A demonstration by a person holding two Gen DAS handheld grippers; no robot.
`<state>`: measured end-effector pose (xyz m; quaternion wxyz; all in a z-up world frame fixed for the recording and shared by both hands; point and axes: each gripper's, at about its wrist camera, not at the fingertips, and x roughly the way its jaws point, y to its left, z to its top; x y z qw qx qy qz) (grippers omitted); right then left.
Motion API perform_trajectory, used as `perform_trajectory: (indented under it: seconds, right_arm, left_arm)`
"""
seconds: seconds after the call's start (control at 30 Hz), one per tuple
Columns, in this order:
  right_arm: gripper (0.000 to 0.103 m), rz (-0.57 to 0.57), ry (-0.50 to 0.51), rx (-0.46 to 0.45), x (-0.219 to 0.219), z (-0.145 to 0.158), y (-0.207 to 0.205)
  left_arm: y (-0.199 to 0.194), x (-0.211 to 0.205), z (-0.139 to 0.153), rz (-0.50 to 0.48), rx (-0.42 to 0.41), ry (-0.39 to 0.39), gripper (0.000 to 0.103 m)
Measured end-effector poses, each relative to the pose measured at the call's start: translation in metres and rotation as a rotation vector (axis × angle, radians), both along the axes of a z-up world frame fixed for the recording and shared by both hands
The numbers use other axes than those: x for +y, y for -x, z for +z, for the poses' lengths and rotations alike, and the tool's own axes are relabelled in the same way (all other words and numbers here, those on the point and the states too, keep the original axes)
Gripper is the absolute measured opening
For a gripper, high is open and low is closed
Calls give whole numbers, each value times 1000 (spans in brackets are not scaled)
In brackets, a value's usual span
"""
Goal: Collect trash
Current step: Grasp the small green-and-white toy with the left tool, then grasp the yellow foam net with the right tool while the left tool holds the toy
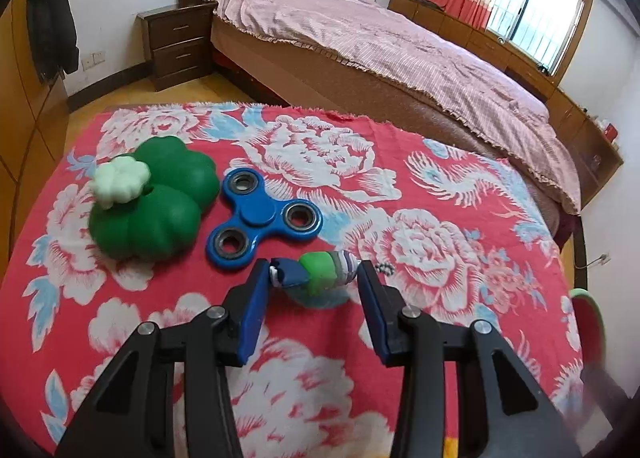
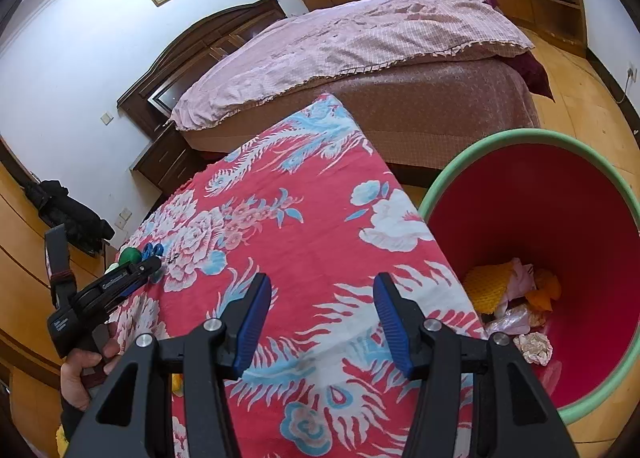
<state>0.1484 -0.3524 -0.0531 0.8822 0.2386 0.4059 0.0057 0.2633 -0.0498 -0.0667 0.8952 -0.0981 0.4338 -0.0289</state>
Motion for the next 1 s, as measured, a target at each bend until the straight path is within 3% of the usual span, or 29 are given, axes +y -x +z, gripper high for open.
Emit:
perform_trajectory:
  seconds: [0.2,0.63,1.0]
  right_arm:
    - [56,25,3,-12,12,10,8]
    - [56,135,11,-19,70,28,28]
    - [56,225,48,9,133,21,38]
  left_arm:
    - [31,15,19,5,-26,46,45]
    - [108,72,54,47,-79,63,45]
    - [147,105,48,22,-64,25,45]
